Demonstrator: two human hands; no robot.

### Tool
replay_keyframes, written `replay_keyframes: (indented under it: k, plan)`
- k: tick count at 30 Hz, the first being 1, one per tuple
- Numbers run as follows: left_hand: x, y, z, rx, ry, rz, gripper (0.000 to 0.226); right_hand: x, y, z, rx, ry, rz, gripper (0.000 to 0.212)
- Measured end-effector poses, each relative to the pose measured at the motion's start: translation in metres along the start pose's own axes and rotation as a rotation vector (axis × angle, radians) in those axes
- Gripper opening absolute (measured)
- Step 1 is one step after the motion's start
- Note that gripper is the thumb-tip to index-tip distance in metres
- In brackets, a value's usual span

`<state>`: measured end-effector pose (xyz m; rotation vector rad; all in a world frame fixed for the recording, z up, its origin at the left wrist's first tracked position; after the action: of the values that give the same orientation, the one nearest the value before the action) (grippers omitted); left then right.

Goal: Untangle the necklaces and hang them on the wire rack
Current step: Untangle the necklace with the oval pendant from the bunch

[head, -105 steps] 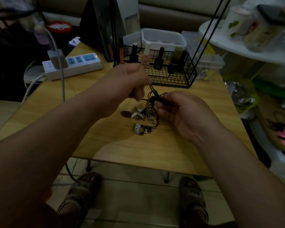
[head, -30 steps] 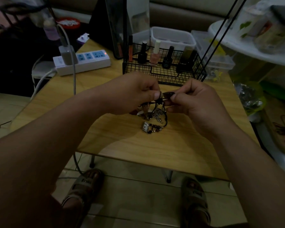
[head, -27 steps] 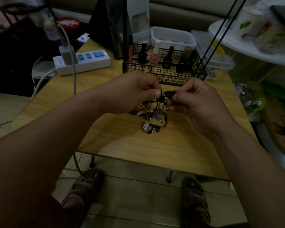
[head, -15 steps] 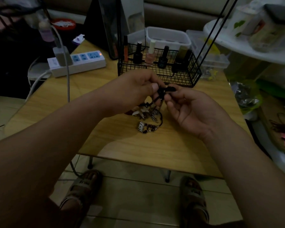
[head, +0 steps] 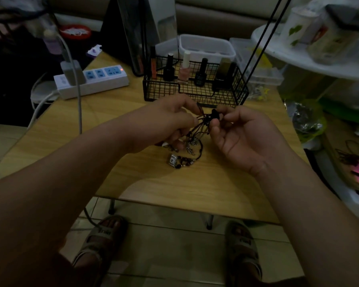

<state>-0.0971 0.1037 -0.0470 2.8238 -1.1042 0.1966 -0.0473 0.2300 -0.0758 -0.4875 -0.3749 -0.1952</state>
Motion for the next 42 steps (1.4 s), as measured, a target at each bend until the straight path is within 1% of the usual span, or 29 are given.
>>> replay_keyframes:
  k: [2,6,8,10,12,13,15,18,20,23,26,28,32,34,36,39,40,42]
  plan:
    - [0.000,-0.005,-0.004,-0.051,-0.049,0.022,0.020,0.001,-0.005,0.000,0.067,0.023,0.028,0.024]
    - [-0.001,-0.001,-0.012,-0.194,-0.165,-0.019,0.014,0.003,-0.013,0.001,0.199,0.053,0.053,0.019]
    - [0.000,0.002,-0.017,-0.216,-0.211,-0.052,0.011,0.003,-0.013,0.000,0.208,0.048,0.059,0.019]
    - [0.001,0.008,-0.020,-0.231,-0.242,-0.109,0.013,0.003,-0.013,-0.001,0.180,0.036,0.059,0.019]
    - [0.000,0.016,-0.019,-0.244,-0.221,-0.167,0.015,0.002,-0.012,-0.002,0.150,0.023,0.041,0.019]
    - [-0.001,0.019,-0.017,-0.225,-0.197,-0.188,0.017,0.001,-0.010,-0.002,0.149,0.019,0.023,0.019]
    - [-0.002,0.025,-0.012,-0.110,-0.149,-0.216,0.022,0.001,-0.004,-0.001,0.172,0.018,-0.024,0.021]
    - [-0.001,0.030,-0.011,0.010,-0.133,-0.241,0.026,0.000,0.002,-0.002,0.198,0.013,-0.064,0.027]
    - [0.000,0.028,-0.014,-0.032,-0.151,-0.211,0.030,-0.001,0.003,-0.002,0.187,0.007,-0.068,0.030]
    - [0.001,0.021,-0.020,-0.224,-0.186,-0.117,0.024,-0.001,0.004,-0.001,0.188,0.017,-0.074,0.029]
    - [0.000,0.019,-0.017,-0.341,-0.180,-0.087,0.036,0.000,0.008,0.008,0.300,0.081,-0.116,0.026]
    - [0.001,0.017,-0.019,-0.367,-0.190,-0.082,0.037,0.002,0.010,0.015,0.394,0.135,-0.145,0.024]
    - [0.006,0.023,-0.032,-0.264,-0.281,-0.115,0.035,0.005,0.018,0.028,0.556,0.210,-0.209,0.023]
    - [0.007,0.023,-0.039,-0.226,-0.352,-0.129,0.029,0.007,0.021,0.036,0.728,0.257,-0.224,0.020]
    - [0.009,0.024,-0.044,-0.193,-0.411,-0.169,0.021,0.009,0.014,0.040,0.941,0.313,-0.183,0.015]
    - [0.006,0.026,-0.041,-0.036,-0.407,-0.190,0.018,0.008,-0.001,0.030,1.215,0.337,-0.056,0.023]
    - [0.004,0.027,-0.039,0.041,-0.391,-0.186,0.019,0.007,-0.005,0.024,1.266,0.328,-0.016,0.025]
    - [-0.001,0.030,-0.033,0.251,-0.340,-0.174,0.021,0.005,-0.008,0.017,1.319,0.300,0.022,0.021]
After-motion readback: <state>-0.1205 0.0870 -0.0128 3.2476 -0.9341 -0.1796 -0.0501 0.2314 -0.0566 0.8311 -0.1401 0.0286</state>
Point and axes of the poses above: each hand's wrist, its own x-axis away from the middle knuckle, its own y-axis out of the back of the hand, z = x × y, the point moved 10 cm from there along -x, towards the middle knuckle, and after that the axes turned 14 degrees about x, right-handed, at the moved point
